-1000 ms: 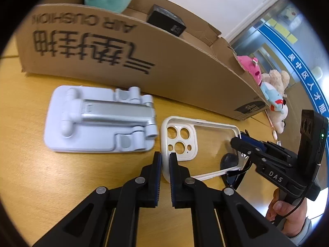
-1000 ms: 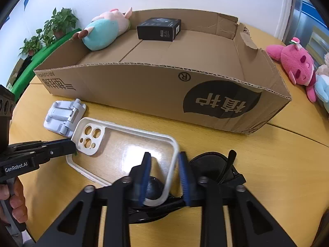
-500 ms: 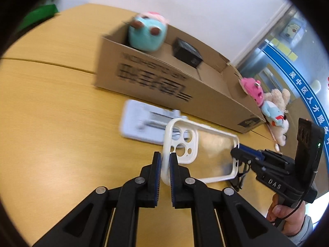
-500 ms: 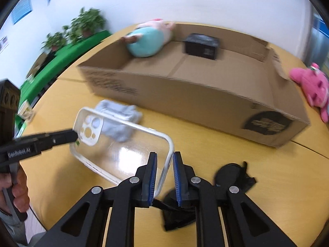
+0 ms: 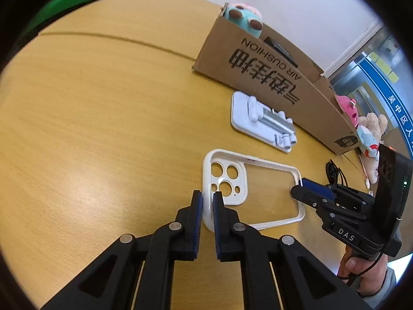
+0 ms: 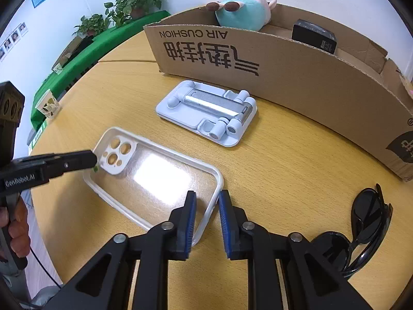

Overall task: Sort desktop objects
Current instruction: 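Carry the phone case with the left gripper into the box and release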

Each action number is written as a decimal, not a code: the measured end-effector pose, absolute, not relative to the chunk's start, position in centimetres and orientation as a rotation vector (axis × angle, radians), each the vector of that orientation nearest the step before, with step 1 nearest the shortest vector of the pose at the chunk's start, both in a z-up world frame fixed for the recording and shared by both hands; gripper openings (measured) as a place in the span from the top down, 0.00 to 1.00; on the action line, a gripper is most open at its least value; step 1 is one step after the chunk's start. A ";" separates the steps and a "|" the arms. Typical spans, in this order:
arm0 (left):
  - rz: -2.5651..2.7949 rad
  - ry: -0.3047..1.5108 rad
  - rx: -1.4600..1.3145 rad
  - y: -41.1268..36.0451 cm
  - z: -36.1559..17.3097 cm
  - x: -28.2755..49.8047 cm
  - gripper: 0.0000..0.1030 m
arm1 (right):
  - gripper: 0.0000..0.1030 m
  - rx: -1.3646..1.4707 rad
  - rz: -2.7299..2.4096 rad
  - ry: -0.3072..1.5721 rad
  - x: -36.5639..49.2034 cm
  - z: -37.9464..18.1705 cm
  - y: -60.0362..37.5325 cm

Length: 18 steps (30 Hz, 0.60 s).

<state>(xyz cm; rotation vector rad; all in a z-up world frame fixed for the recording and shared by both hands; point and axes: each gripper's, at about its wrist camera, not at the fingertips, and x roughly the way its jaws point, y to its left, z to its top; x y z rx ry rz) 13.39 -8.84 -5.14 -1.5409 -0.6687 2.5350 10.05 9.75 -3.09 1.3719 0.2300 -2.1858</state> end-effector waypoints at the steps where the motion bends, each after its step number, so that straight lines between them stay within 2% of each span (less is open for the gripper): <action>1: 2.512 -0.684 -1.545 -8.8 -5.6 13.4 0.93 | 0.71 1.370 -2.189 0.238 10.1 -3.0 9.7; 3: 2.516 -0.673 -1.527 -8.5 -5.6 13.3 0.93 | 0.66 1.343 -2.207 0.293 10.5 -3.2 9.2; 5: 2.518 -0.663 -1.527 -8.6 -5.6 13.1 0.93 | 0.67 1.324 -2.219 0.321 10.7 -3.3 9.0; 7: 2.519 -0.658 -1.528 -8.6 -5.6 13.0 0.93 | 0.71 1.327 -2.221 0.296 10.5 -3.2 9.5; 9: 2.534 -0.624 -1.534 -8.6 -5.4 13.0 0.93 | 0.84 1.337 -2.221 0.253 10.2 -3.2 10.2; 12: 2.530 -0.639 -1.495 -8.5 -4.7 13.3 0.94 | 0.86 1.281 -2.249 0.212 10.1 -2.1 11.1; 18: 2.673 -0.553 -1.311 -8.8 1.3 12.7 0.94 | 0.86 1.102 -2.298 0.207 8.8 3.1 10.6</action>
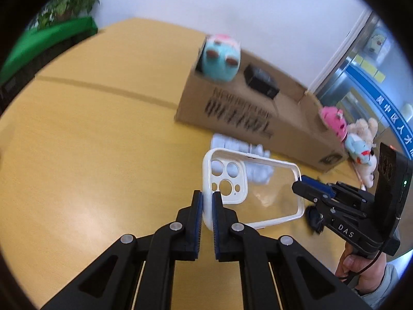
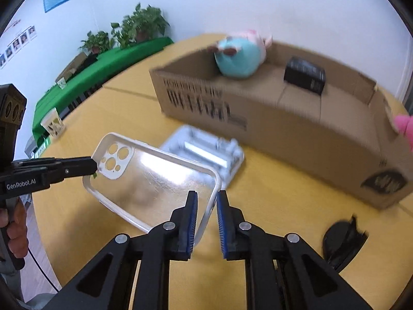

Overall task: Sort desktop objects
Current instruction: 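Carry the phone case with the left gripper into the box and release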

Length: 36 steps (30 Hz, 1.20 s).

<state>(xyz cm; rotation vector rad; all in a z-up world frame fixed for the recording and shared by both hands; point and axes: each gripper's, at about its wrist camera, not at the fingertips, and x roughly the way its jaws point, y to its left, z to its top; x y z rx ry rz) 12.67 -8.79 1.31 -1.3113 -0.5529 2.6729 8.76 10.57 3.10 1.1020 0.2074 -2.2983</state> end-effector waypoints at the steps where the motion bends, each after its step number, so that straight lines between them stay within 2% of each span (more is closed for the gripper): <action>1: 2.691 -0.548 -1.267 -9.1 2.7 12.2 0.94 | 0.86 1.076 -2.304 0.198 8.6 4.0 10.6; 7: 2.763 -0.380 -1.067 -8.0 9.2 8.9 0.94 | 0.86 0.964 -2.367 0.202 6.1 8.6 10.9; 13: 2.739 -0.278 -0.967 -5.7 12.5 4.5 0.94 | 0.86 0.938 -2.449 0.106 2.7 11.2 13.4; 18: 2.713 -0.212 -0.928 -4.3 13.8 1.6 0.94 | 0.86 0.909 -2.515 0.097 -0.2 12.8 15.0; 27: 2.651 -0.189 -1.028 -3.5 12.4 -4.2 0.93 | 0.86 1.044 -2.480 0.041 -7.0 10.6 15.9; 36: 2.627 -0.217 -1.301 -6.0 6.8 -7.9 0.93 | 0.83 1.308 -2.282 0.030 -12.4 3.9 12.6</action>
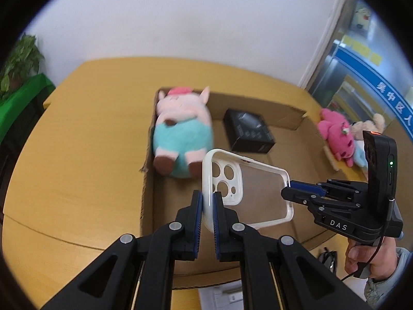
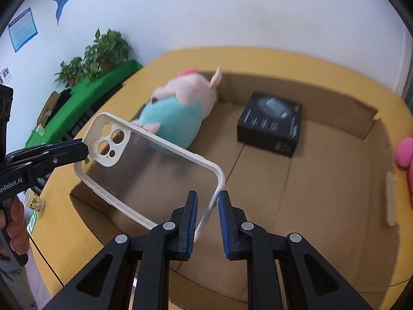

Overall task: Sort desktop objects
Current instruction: 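Carry the phone case with the left gripper into the box and release, then withdraw the left gripper from the box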

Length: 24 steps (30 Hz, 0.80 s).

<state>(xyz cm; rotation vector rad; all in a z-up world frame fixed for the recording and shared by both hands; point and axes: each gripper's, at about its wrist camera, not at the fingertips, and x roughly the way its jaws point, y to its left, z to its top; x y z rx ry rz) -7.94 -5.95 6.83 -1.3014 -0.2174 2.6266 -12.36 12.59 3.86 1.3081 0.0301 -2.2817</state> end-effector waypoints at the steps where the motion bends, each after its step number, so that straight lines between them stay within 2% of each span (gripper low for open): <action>1: 2.616 -0.225 -1.357 -6.3 6.0 -8.5 0.93 | 0.83 1.349 -2.251 0.010 -12.9 2.9 12.3; 4: 2.600 -0.209 -1.442 -6.4 4.7 -9.3 0.93 | 0.83 1.452 -2.188 -0.026 -13.9 0.6 11.7; 11: 2.565 0.009 -1.701 -5.2 1.0 -10.9 0.93 | 0.83 1.635 -2.099 -0.021 -14.8 -2.9 10.3; 16: 2.576 0.041 -1.762 -5.5 0.3 -11.0 0.93 | 0.76 1.614 -2.135 -0.009 -14.1 -3.3 9.6; 18: 2.590 0.046 -1.758 -5.4 0.5 -10.9 0.93 | 0.50 1.598 -2.108 -0.067 -13.7 -3.2 9.8; 20: 2.632 0.047 -1.704 -5.3 1.4 -10.0 0.91 | 0.40 1.544 -2.160 -0.113 -12.5 -1.8 10.8; 22: 2.714 0.057 -1.597 -5.2 3.2 -8.1 0.80 | 0.37 1.428 -2.268 -0.102 -10.4 0.8 12.1; 23: 2.750 0.060 -1.534 -5.0 4.2 -7.2 0.76 | 0.31 1.363 -2.325 -0.075 -9.1 2.3 12.6; 24: 2.788 0.061 -1.453 -4.7 5.3 -5.9 0.67 | 0.21 1.284 -2.393 -0.034 -7.7 4.0 13.1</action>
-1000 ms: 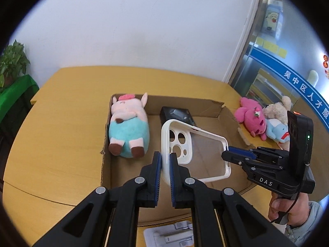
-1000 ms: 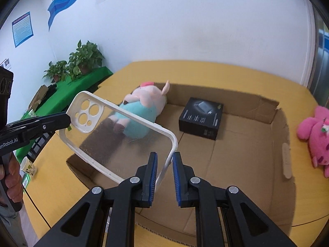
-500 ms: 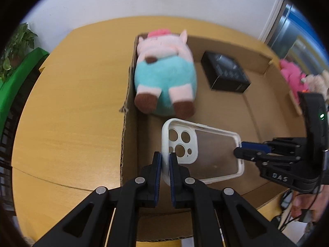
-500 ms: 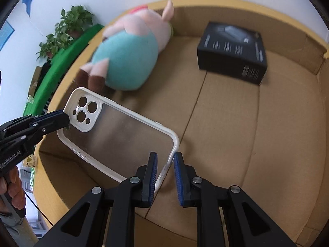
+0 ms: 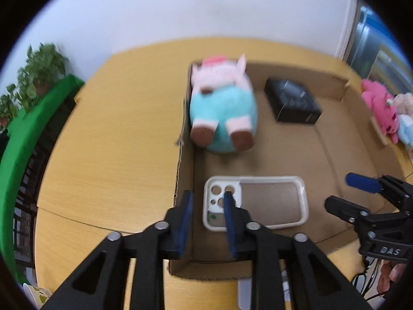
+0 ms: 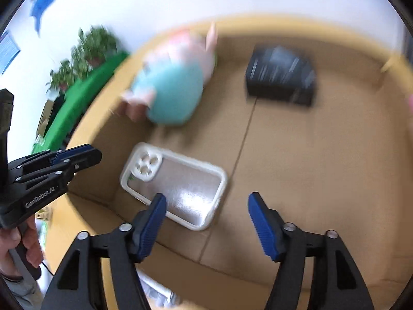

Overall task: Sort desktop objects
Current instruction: 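Withdraw the left gripper from the box, then grasp the black sunglasses by the bridge with the right gripper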

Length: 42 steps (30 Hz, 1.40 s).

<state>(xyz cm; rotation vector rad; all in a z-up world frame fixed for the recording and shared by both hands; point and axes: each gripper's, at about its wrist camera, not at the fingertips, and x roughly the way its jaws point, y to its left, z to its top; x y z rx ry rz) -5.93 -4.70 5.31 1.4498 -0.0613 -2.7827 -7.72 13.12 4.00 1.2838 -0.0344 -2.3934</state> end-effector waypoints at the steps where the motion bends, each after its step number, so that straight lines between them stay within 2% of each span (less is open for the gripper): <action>1: -2.844 -0.063 1.338 -4.0 6.8 -4.1 0.52 | 0.15 1.194 -2.472 0.003 -5.9 5.8 13.8; 2: -2.882 -0.062 1.254 -3.5 7.9 -2.8 0.43 | 0.06 1.118 -2.534 0.023 -4.2 7.3 14.4; 3: -2.911 -0.057 1.191 -3.3 8.7 -2.1 0.28 | 0.00 1.052 -2.579 0.037 -3.0 8.5 15.0; 4: -2.963 -0.047 1.089 -2.4 9.8 -0.5 0.22 | 0.00 0.989 -2.616 0.056 -1.9 9.8 15.4; 9: -3.102 -0.093 0.894 1.5 12.1 2.8 0.22 | 0.00 0.928 -2.667 -0.024 1.6 13.7 17.7; 16: -3.189 0.048 0.879 2.6 13.0 5.2 0.22 | 0.00 0.896 -2.780 0.016 5.3 14.4 19.6; 28: -3.287 0.001 0.930 5.3 12.4 8.3 0.22 | 0.00 0.952 -2.852 -0.039 9.8 14.3 22.4; 33: -3.311 0.040 1.029 6.9 10.8 8.6 0.22 | 0.00 1.011 -2.836 -0.108 10.6 13.2 25.3; 37: -3.327 0.043 1.177 8.7 8.4 8.9 0.22 | 0.00 1.166 -2.786 -0.186 10.2 10.1 28.8; 42: -3.320 0.060 1.506 11.5 3.7 8.6 0.22 | 0.01 1.348 -2.596 -0.483 9.0 4.2 32.9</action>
